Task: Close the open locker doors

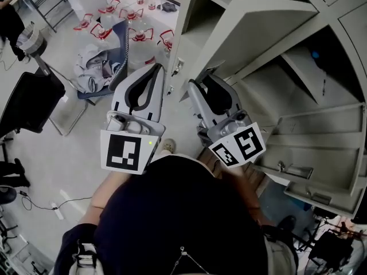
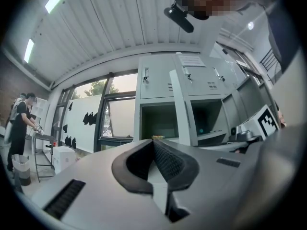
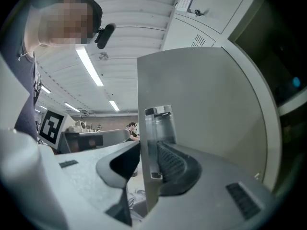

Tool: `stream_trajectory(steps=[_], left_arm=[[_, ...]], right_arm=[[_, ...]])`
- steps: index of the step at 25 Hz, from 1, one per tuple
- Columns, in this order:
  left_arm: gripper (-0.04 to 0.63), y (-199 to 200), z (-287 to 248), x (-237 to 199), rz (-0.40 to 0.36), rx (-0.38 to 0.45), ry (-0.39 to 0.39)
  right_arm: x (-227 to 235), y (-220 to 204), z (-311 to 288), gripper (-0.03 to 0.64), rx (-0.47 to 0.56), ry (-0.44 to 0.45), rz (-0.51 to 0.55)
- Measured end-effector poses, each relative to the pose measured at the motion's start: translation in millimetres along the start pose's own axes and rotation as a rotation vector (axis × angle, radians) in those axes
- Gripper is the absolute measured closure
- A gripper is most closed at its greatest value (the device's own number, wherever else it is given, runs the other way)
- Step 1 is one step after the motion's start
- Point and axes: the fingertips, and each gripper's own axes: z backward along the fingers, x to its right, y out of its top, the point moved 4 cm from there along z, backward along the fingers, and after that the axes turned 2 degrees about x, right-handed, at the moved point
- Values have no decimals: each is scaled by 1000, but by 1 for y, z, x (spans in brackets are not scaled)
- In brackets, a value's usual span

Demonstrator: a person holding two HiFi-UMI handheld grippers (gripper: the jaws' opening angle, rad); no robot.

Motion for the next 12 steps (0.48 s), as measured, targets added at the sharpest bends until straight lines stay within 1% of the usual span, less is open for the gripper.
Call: stream_trajectory(steps=[7, 12], left_arm=[[592, -4, 4, -10, -4, -8, 59], [592, -6, 4, -22, -8, -17, 77]], right_arm=[[5, -2, -20, 511, -15, 32, -5], [9, -2, -35, 514, -17, 22, -8]])
